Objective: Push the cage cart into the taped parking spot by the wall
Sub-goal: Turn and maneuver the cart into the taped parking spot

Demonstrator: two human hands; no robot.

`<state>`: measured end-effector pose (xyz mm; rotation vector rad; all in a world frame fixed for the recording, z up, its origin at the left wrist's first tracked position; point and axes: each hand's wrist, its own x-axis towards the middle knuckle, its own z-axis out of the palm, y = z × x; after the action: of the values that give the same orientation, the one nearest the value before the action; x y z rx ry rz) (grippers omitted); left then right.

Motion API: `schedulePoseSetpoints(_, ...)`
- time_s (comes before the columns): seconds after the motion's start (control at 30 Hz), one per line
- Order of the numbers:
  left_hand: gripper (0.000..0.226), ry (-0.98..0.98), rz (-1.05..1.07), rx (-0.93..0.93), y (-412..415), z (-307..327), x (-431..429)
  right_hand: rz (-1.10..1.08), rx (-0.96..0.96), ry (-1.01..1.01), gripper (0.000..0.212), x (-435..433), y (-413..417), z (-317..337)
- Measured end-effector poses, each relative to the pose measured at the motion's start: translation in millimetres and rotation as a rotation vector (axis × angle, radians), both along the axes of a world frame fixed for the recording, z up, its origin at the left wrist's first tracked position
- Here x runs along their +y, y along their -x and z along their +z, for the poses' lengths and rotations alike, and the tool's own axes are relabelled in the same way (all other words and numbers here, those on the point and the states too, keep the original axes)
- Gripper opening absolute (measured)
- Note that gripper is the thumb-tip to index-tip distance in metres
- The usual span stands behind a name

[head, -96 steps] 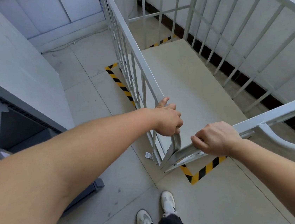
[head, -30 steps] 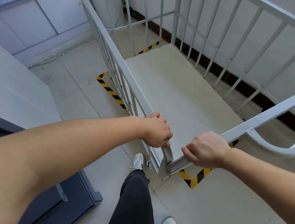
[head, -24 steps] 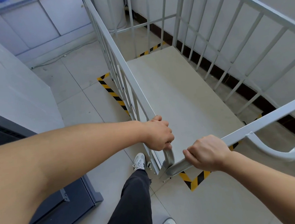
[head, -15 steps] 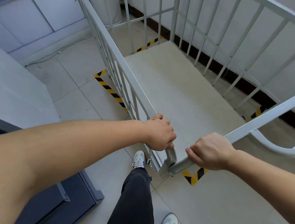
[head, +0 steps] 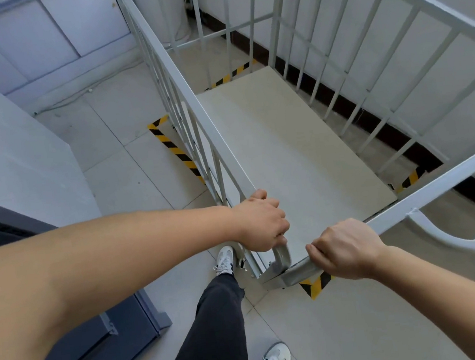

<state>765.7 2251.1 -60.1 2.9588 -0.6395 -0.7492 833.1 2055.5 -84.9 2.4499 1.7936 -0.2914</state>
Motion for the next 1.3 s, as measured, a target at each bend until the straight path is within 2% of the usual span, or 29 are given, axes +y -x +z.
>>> schedulePoseSetpoints(0.2, 0.035, 0.039, 0.000, -0.010, -1, -3, 5, 0.010, -0.008, 0.014, 0.070, 2, -2, -1)
schedulePoseSetpoints(0.3, 0.035, 0.050, -0.005, -0.051, -1, -5, 6, -0.013, 0.018, 0.017, 0.065, 3, -1, 2)
schedulePoseSetpoints(0.47, 0.036, 0.022, -0.006, -0.013, -1, -4, 3, -0.021, 0.007, 0.024, 0.058, 3, 1, 2)
schedulePoseSetpoints(0.77, 0.037, -0.024, 0.004, 0.025, -2, 2, 0, -0.010, -0.007, 0.007, 0.068, 3, 0, 2)
schedulePoseSetpoints(1.3, 0.037, -0.018, -0.007, 0.051, -5, 2, 2, -0.023, 0.073, 0.078, 0.058, 5, 0, 10)
